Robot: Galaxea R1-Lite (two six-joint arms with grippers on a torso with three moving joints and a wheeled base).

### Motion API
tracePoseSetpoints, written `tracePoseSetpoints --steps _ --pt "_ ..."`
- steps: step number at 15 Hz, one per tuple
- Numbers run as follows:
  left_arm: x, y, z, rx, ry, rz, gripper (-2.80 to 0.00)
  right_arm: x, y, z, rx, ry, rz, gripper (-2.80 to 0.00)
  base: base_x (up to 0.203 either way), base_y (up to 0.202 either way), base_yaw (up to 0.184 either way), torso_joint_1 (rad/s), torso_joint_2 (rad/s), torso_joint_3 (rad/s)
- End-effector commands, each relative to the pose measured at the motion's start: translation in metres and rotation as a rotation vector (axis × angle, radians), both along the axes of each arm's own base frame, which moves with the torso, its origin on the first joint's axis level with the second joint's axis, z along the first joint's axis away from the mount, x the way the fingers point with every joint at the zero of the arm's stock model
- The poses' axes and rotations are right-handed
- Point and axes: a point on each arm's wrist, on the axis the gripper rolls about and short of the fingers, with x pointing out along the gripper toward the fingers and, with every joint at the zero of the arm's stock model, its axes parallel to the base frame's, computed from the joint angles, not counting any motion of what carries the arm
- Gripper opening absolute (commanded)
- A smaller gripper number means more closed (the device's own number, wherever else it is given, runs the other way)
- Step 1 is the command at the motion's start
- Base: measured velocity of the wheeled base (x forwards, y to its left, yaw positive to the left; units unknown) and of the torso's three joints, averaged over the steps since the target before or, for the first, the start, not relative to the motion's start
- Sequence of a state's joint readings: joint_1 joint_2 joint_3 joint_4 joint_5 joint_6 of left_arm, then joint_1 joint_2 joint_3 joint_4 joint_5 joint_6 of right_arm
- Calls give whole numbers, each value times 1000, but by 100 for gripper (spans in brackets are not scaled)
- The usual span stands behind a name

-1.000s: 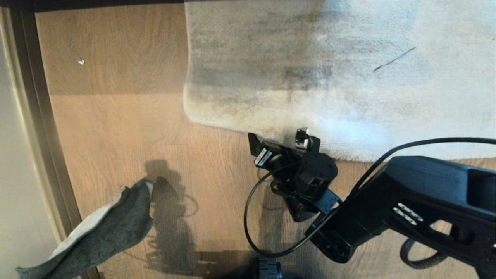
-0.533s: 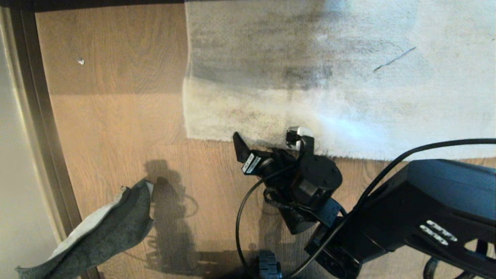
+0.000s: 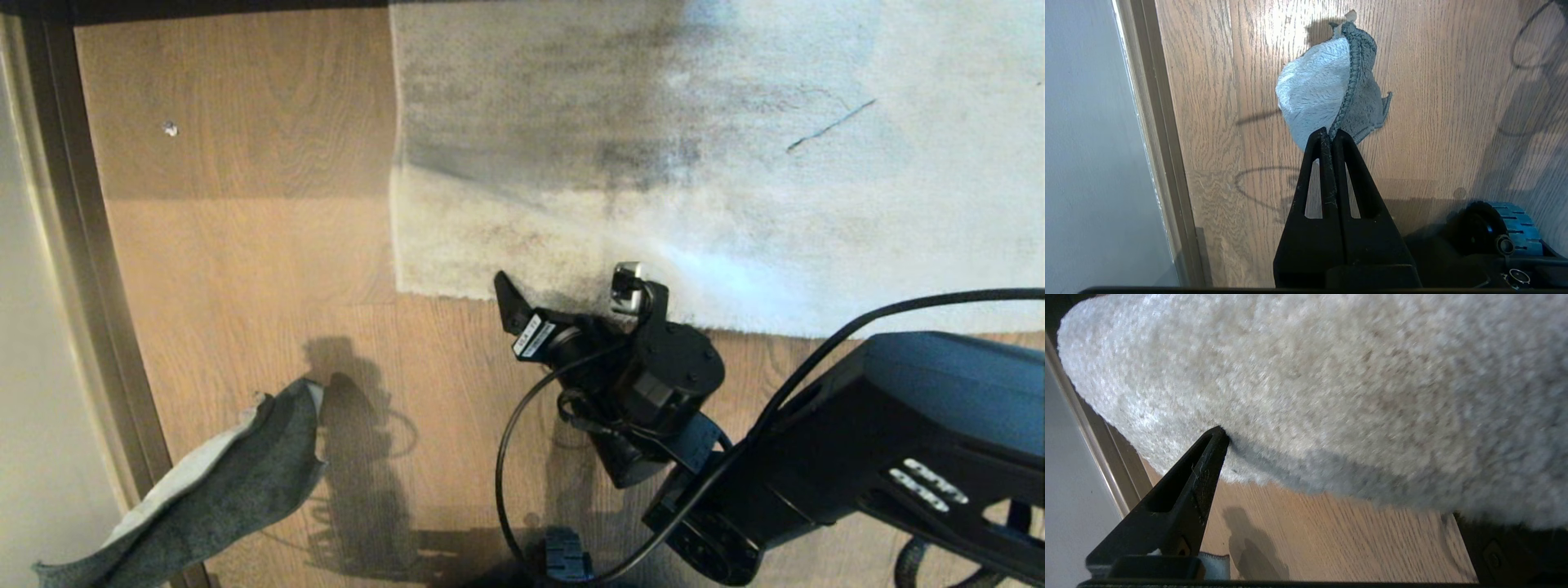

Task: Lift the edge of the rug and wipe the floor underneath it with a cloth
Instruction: Lift up the carpet

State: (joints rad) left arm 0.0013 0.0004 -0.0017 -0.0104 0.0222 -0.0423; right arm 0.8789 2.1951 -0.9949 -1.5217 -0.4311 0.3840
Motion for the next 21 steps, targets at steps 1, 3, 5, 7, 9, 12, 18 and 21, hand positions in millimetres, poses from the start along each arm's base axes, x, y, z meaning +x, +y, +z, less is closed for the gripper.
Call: tracePoseSetpoints --steps 1,3,5,7,9,12,18,21 --pt "0 0 0 -1 -1 1 -280 1 -3 8 58 -32 -6 0 0 0 0 0 0 0" --pt "0 0 0 -1 -1 1 -280 2 -7 13 91 -31 -4 0 0 0 0 0 0 0" --pt "0 0 0 -1 -1 1 -280 1 -7 17 98 -38 -2 0 0 0 0 0 0 0" --pt "0 0 0 -1 -1 1 -280 2 -8 17 91 -42 -7 0 0 0 0 0 0 0" --pt "0 0 0 -1 -1 1 -280 3 -10 19 90 -47 -14 0 0 0 0 0 0 0" --pt "0 0 0 -1 -1 1 -280 5 -15 28 94 -70 -31 0 0 0 0 0 0 0" --pt "0 0 0 -1 -1 1 -280 -6 2 43 131 -119 40 0 0 0 0 0 0 0" --pt "0 0 0 -1 -1 1 -280 -7 3 43 133 -120 43 0 0 0 0 0 0 0"
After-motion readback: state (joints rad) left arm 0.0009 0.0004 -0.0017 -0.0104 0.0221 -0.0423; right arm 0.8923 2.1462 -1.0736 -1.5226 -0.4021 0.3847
